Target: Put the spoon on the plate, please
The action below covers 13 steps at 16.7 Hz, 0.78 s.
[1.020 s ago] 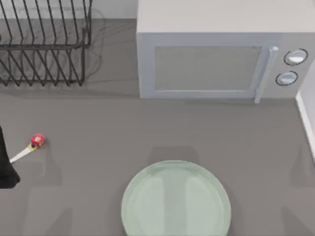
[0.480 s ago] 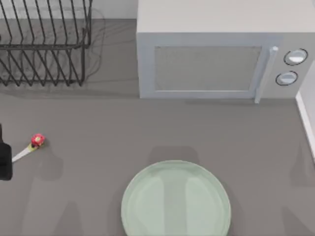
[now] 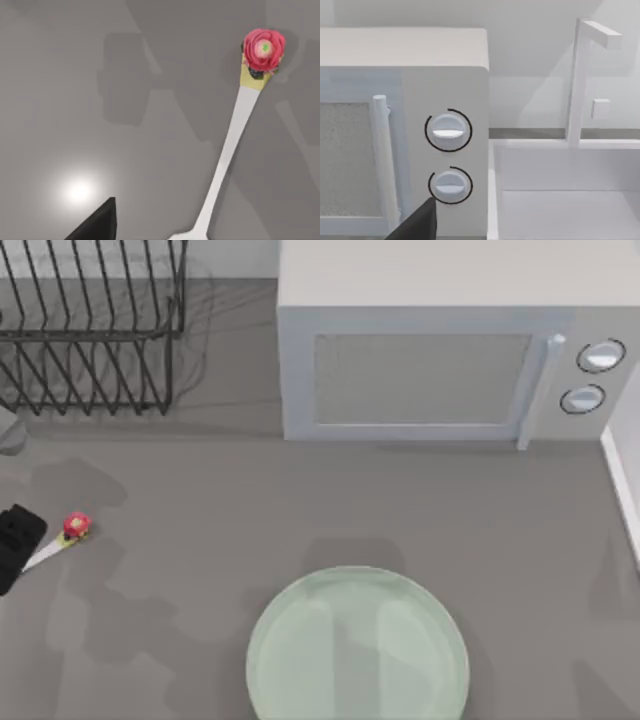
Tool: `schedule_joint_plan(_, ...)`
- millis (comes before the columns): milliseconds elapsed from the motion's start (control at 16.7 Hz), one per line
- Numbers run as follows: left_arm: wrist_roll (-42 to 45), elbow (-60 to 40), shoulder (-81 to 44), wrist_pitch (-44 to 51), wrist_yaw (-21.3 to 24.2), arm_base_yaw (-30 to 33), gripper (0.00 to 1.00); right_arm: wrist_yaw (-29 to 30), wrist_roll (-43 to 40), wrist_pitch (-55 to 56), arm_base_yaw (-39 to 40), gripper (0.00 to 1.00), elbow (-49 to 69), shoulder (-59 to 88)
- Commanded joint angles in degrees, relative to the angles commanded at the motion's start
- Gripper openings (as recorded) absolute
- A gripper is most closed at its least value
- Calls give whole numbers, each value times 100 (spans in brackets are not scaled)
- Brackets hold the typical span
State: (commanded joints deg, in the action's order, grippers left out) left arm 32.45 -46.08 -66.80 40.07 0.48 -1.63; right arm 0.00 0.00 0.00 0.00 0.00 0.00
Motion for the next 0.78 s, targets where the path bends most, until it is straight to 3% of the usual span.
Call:
schedule_joint_plan(420,1403,-2035,-2769,1684,-1,-84,100,0,0,0,0,100,0,0)
schedule_joint_plan(780,1751,-2579,-3441,2057,-12,-103,100,0,0,0,0,100,0,0)
